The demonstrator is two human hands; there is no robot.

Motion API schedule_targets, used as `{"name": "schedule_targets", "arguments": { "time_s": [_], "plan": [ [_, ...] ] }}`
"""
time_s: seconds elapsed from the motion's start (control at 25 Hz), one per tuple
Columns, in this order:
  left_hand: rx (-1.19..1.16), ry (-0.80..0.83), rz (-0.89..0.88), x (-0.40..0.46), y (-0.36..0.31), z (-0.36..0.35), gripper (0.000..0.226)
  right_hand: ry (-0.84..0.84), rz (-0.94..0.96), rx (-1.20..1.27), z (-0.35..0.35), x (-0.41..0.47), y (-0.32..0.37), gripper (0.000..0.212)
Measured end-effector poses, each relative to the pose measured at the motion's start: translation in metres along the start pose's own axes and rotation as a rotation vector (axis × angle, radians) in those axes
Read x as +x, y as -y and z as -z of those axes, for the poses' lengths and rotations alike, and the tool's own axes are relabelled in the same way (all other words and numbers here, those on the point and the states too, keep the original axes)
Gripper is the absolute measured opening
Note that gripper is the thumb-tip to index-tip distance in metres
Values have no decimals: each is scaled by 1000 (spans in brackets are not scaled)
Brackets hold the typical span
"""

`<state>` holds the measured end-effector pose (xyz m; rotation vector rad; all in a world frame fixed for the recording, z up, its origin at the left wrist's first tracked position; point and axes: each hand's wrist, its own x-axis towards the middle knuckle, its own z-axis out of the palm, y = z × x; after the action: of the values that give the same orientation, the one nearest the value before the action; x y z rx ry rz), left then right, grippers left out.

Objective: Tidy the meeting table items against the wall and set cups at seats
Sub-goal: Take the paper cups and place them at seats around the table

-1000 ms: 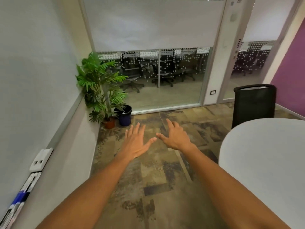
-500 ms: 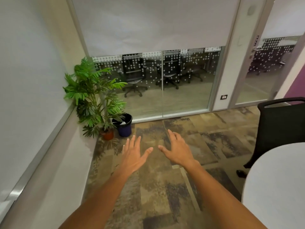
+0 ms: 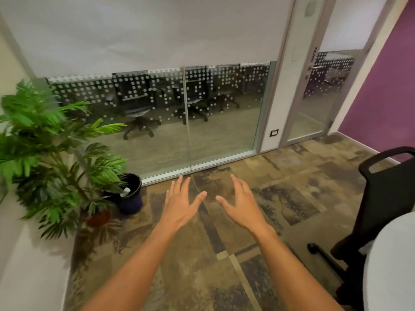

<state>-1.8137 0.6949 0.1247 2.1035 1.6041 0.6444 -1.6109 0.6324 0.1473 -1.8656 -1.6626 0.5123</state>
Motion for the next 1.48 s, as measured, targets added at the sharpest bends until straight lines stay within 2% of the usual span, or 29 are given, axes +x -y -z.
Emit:
{"name": "schedule_targets", "arguments": {
  "time_s": [0.24, 0.48, 0.8, 1.04, 1.2, 1.48],
  "plan": [
    [-85, 90, -69, 148, -27, -39, 104, -104, -87, 47, 19, 128, -50, 88],
    [-111, 132, -118, 308, -85, -119, 92, -150, -173, 67, 61, 251, -148, 85],
    [-130, 144, -228, 502, -177, -207, 108, -194, -280, 33, 150, 408, -271, 85],
    [-123, 244, -326, 666, -229, -294, 112, -330, -401, 28, 193, 521, -370, 83],
    [-123, 349, -444, 771, -288, -344, 114, -448, -456, 79, 232, 594, -419, 81],
    [-97, 515, -676, 886, -419, -436, 96, -604, -598, -21, 319, 673, -524, 82]
  ]
}}
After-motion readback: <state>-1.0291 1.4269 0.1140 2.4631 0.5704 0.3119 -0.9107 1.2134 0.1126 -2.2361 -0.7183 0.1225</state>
